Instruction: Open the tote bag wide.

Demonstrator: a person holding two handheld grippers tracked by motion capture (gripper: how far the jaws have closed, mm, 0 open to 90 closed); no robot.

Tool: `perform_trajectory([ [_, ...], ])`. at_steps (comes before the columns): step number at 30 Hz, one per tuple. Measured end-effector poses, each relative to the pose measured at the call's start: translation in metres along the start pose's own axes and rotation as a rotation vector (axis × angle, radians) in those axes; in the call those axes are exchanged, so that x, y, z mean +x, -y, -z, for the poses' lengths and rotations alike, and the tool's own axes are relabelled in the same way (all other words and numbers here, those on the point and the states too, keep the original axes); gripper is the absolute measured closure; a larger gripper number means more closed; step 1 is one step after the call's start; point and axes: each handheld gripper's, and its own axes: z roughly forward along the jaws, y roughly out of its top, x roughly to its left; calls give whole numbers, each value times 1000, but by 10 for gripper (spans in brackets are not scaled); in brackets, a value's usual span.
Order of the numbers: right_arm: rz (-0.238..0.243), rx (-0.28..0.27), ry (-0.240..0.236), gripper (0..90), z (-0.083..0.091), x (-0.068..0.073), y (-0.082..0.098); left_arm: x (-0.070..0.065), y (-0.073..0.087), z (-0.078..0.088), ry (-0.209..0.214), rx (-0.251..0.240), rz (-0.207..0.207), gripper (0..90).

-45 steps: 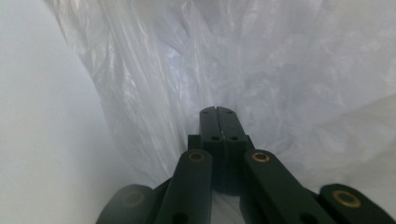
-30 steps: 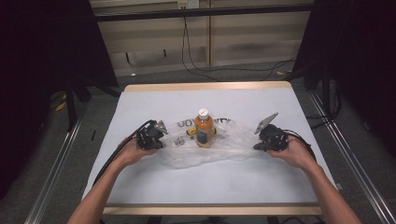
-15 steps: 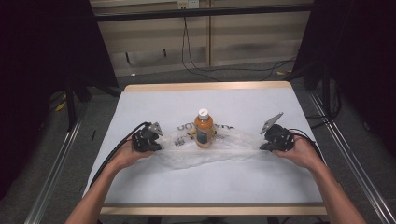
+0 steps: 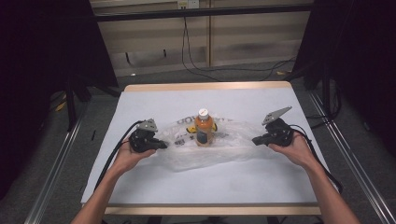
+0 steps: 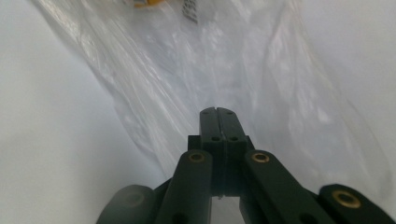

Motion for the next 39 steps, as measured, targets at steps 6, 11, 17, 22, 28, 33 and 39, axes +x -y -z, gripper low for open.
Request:
perform_trajectory([
  [6, 31, -25, -25, 900, -2, 7, -18, -13, -7, 13, 23, -88, -9, 900],
  [11, 64, -20, -44, 900, -10, 10, -44, -24, -23, 15, 42, -109, -32, 900],
  [17, 90, 33, -78, 900, -39, 11, -74, -28, -54, -19, 45, -21, -82, 900],
  [22, 104, 84, -84, 900, -60, 13, -90, -19, -63, -62, 21, 102, -93, 900],
  [28, 99, 135, -105, 900, -94, 3, -108, -24, -54, -90, 47, 145, -84, 900],
  [33, 70, 191, -90, 900, -119, -5, -111, -39, -43, -92, 87, 160, -120, 900],
  [39, -20, 130, -46, 900, -130, -23, -116, -57, -36, -85, 129, 167, -167, 900],
])
